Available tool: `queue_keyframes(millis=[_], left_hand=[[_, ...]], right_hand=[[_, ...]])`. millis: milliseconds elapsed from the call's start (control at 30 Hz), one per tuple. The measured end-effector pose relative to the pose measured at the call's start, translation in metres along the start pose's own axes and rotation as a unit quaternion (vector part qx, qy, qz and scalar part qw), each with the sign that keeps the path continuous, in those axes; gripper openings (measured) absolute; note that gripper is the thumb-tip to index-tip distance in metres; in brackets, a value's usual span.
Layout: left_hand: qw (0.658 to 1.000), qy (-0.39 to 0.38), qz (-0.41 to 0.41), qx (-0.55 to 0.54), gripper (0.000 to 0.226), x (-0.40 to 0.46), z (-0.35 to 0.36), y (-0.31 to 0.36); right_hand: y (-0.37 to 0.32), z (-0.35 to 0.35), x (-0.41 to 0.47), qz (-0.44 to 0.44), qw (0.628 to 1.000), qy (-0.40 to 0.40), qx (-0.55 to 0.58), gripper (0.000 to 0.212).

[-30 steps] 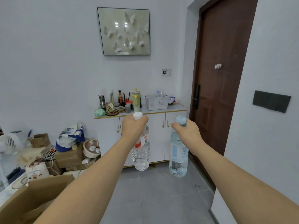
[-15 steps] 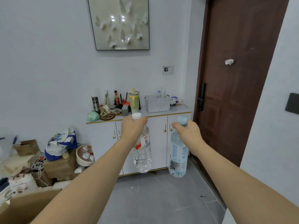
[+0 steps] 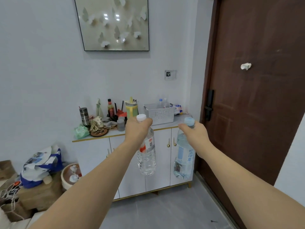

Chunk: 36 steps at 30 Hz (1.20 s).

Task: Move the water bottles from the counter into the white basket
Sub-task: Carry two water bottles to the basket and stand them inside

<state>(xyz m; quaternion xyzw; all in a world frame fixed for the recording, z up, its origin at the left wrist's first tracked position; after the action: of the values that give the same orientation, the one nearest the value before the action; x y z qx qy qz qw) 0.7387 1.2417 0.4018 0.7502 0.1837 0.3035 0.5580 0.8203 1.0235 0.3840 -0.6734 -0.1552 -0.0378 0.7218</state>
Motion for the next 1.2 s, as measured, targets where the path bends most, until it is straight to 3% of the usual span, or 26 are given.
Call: queue_keyframes(millis=[467,633,833,1033,1200], left_hand=[[0.999,0.038,0.016,0.012,0.023,0.19,0.097,-0.001],[0.999,0.044,0.022,0.011,0.014,0.257,0.121,-0.005],[0.999,0.048,-0.001,-0.002,0.018,0.34,0.148,-0.037],[0.999,0.031,0.021,-0.016,0.012,0.441,0.164,-0.047],[0.998,0.039,0.026,-0.049,0.016,0.527,0.176,-0.049]], right_hand=[[0.052,0.02,0.231,-0.008,0.999,-0.03,0.018,0.017],[0.059,0.039,0.308,-0.026,0.998,-0.048,0.045,0.002],[0.084,0.064,0.393,-0.027,0.997,-0.046,0.047,0.001],[0.108,0.09,0.491,-0.027,0.999,-0.004,0.046,0.028],[0.113,0.117,0.566,-0.01,0.996,0.0,0.084,0.033]])
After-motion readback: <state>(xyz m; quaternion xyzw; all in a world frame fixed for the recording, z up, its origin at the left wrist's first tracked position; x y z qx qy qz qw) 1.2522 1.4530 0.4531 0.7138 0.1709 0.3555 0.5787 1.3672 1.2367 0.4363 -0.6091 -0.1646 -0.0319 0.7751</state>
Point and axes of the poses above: each hand's wrist, its own x-axis towards the middle knuckle, its own z-axis out of the palm, y = z × x, the point moved 9 cm from there along x, towards the middle knuckle, and after that the axes turned 8 degrees about x, right-handed, at the moved point
